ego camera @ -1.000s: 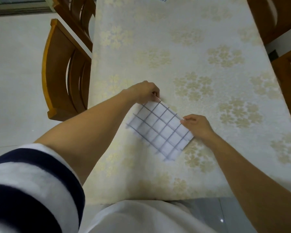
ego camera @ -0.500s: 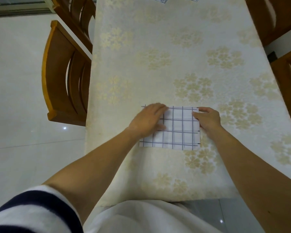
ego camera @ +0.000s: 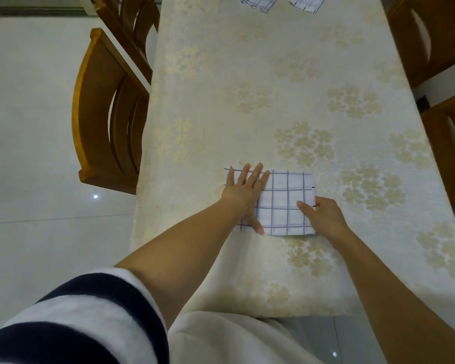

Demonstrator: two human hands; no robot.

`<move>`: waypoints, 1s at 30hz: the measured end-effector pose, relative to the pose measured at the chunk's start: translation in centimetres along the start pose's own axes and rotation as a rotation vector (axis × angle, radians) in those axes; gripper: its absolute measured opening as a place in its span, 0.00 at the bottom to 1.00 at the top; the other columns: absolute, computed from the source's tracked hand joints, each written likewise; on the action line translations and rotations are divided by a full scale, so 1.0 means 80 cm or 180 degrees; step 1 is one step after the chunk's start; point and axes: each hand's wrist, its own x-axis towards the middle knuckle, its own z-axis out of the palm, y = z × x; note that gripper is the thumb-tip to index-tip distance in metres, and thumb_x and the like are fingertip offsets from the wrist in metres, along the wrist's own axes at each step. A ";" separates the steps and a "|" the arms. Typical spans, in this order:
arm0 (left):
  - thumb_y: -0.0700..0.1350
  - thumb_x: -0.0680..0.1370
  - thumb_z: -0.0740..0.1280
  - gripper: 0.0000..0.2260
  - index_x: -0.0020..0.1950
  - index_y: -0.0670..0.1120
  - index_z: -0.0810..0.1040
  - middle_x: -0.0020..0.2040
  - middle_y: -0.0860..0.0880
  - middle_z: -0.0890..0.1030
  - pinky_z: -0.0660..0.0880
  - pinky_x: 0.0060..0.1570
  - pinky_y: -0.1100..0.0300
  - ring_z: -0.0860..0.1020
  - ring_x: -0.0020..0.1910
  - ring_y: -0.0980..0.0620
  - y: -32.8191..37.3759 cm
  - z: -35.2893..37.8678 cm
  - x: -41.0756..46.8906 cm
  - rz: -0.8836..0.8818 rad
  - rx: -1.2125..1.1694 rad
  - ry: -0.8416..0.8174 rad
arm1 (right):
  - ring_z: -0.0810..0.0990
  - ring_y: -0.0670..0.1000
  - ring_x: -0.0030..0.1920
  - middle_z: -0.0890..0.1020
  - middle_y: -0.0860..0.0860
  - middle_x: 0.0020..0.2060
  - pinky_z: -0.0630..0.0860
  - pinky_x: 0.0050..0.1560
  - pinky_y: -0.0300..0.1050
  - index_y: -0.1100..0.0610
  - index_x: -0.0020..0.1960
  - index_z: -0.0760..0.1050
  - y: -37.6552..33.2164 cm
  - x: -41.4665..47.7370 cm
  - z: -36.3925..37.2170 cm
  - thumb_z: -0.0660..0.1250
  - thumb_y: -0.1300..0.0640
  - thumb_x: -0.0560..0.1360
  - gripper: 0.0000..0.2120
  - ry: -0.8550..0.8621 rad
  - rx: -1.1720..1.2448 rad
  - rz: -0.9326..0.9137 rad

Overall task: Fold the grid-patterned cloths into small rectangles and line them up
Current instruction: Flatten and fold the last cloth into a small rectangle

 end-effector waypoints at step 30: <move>0.57 0.85 0.42 0.28 0.83 0.47 0.42 0.83 0.51 0.43 0.42 0.79 0.55 0.40 0.81 0.54 -0.119 0.070 -0.050 0.0101 -0.0649 0.1492 | 0.71 0.59 0.69 0.72 0.56 0.70 0.71 0.67 0.56 0.56 0.78 0.61 -0.085 -0.028 0.124 0.56 0.54 0.84 0.24 0.0377 -0.1639 -0.1656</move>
